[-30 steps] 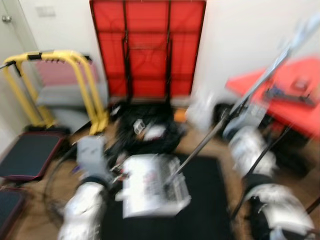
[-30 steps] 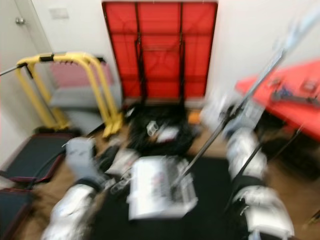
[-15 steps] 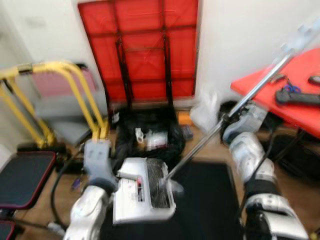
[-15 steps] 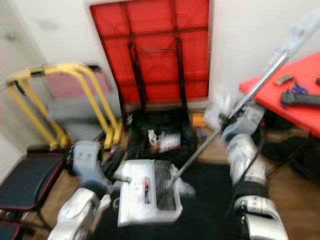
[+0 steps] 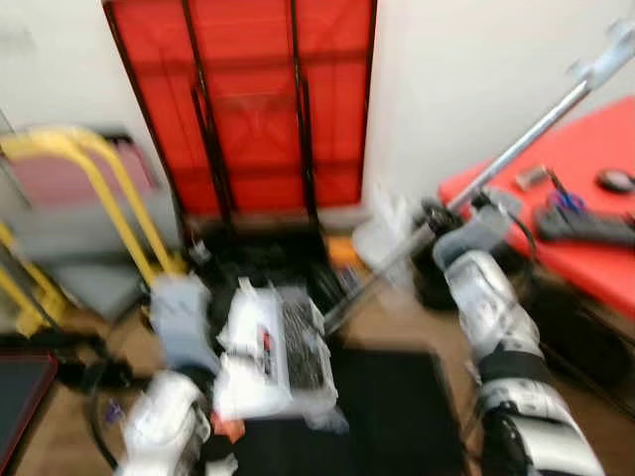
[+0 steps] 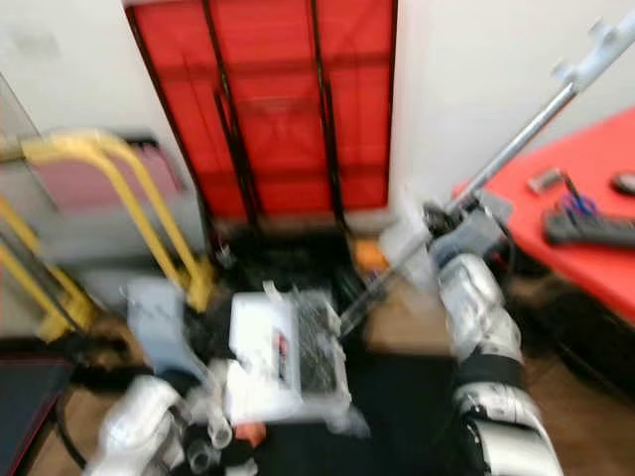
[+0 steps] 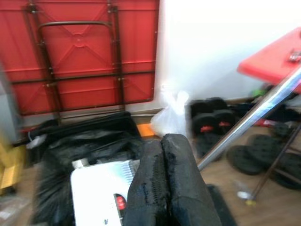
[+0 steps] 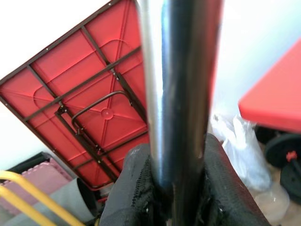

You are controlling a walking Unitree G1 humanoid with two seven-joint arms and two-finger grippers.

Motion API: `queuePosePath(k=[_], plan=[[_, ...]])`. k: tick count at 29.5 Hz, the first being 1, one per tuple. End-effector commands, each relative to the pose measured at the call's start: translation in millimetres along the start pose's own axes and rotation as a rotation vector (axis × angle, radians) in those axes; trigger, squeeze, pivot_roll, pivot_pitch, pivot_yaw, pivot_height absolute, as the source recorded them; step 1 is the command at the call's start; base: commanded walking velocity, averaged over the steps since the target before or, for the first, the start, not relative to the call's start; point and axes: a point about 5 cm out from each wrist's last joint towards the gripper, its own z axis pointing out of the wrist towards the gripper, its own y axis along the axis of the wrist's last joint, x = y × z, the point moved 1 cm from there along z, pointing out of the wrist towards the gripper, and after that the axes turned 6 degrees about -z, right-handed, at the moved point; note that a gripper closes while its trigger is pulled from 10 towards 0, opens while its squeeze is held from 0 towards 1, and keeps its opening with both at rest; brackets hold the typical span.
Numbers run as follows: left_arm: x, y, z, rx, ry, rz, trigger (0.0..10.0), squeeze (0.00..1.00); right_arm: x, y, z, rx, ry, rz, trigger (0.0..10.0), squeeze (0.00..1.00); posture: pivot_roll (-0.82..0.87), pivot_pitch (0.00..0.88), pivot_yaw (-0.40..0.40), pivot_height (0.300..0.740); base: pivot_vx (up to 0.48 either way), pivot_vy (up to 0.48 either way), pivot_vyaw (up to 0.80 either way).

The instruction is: Sweep floor

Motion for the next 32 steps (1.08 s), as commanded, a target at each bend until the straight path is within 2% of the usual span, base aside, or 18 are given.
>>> queuePosePath(k=[1, 7, 12, 32], plan=[[7.2, -1.4, -2.7, 0.013, 0.026, 0.008, 10.0, 0.0, 12.8, 14.7, 2.4, -0.061, 0.042, 0.034, 10.0, 0.0, -0.11, 0.002, -0.018, 0.74, 0.349, 0.0, 0.0], [7.3, -1.3, -2.9, 0.014, 0.026, 0.009, 10.0, 0.0, 14.8, 15.1, 1.8, -0.062, 0.055, 0.025, 10.0, 0.0, -0.11, 0.003, -0.018, 0.74, 0.349, 0.0, 0.0], [6.7, -1.2, -2.5, 0.015, 0.023, 0.01, 10.0, 0.0, 21.1, 17.0, 0.8, -0.072, 0.1, 0.012, 10.0, 0.0, -0.11, 0.004, -0.018, 0.74, 0.349, 0.0, 0.8], [5.1, -2.7, -0.7, 0.018, 0.016, 0.01, 10.0, 0.0, 21.3, 22.1, 4.0, -0.08, 0.08, 0.028, 10.0, 0.0, -0.11, 0.0, -0.022, 0.74, 0.349, 0.0, 0.0]])
